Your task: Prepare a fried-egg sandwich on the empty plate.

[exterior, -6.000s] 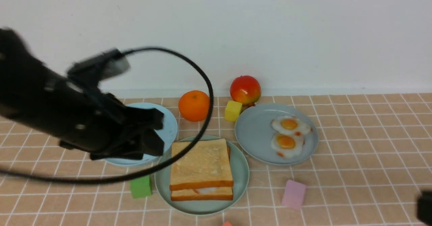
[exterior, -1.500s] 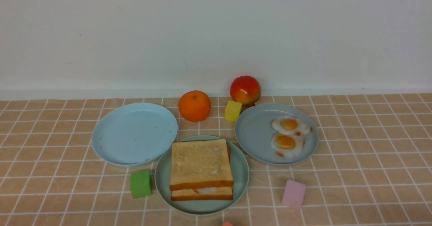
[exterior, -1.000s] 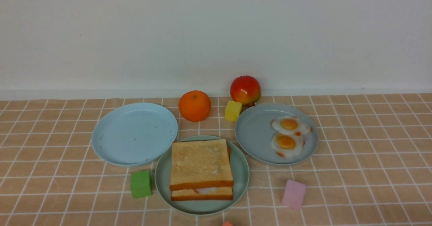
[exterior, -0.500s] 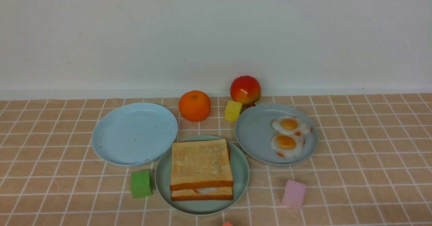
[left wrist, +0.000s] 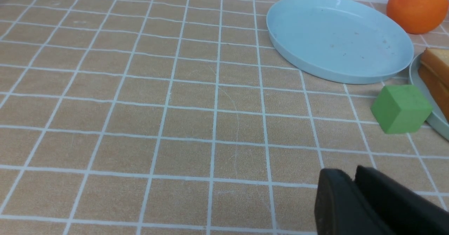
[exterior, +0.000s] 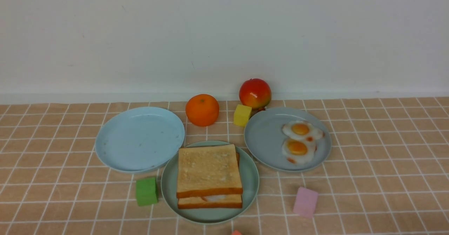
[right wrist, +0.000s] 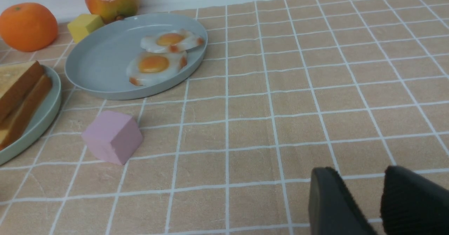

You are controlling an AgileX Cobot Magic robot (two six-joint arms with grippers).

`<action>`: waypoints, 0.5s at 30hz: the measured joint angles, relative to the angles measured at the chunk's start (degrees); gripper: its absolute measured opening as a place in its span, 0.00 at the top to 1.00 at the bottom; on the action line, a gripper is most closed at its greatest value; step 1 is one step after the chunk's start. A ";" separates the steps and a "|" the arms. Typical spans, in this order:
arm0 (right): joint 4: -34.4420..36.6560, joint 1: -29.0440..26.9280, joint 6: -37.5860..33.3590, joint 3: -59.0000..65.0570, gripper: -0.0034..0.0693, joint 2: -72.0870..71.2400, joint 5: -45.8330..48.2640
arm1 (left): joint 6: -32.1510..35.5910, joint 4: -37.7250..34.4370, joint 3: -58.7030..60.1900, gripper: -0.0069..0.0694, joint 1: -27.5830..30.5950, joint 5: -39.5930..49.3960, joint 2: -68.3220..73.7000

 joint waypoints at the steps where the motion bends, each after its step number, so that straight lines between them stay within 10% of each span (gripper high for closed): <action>1: 0.00 0.00 0.00 0.00 0.62 0.00 0.00 | 0.00 0.00 0.00 0.80 0.00 0.00 0.00; 15: 0.00 0.00 0.05 0.00 0.62 0.00 0.00 | 0.00 0.00 0.00 0.77 0.00 0.00 0.00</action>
